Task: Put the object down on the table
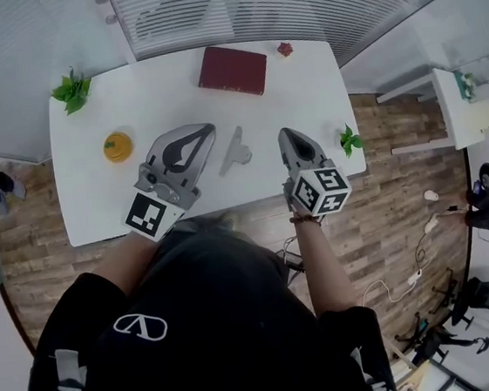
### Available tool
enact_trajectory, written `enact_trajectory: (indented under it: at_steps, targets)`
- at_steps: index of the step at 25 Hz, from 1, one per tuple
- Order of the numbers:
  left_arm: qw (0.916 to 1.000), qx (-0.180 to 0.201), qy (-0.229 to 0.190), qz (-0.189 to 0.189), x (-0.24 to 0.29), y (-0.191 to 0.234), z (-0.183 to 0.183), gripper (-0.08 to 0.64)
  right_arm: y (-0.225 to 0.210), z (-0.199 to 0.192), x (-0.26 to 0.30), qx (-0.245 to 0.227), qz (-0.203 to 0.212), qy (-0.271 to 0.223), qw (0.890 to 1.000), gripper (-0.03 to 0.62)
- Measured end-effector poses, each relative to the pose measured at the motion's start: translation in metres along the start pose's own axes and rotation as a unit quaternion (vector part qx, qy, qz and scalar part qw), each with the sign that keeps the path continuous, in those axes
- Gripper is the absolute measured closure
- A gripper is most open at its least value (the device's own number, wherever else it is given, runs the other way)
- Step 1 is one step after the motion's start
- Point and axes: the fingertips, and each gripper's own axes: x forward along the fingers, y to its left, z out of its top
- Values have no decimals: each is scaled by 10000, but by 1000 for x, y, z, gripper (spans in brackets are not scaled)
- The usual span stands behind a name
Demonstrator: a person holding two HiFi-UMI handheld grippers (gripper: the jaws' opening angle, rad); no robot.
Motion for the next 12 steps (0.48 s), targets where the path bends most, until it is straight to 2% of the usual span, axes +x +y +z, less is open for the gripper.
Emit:
enact_trajectory:
  at_steps: [3, 6, 12]
  targets:
    - [10000, 11, 3, -82, 6, -5, 1, 555, 24, 28, -22, -802, -69, -464, 9957, 586]
    - [9999, 11, 8, -136, 10, -9, 1, 555, 44, 48, -38, -1452, -176, -816, 9859, 586]
    - [9998, 41, 14, -212, 14, -13, 1, 555, 65, 76, -63, -2225, -513, -1325, 9645, 587]
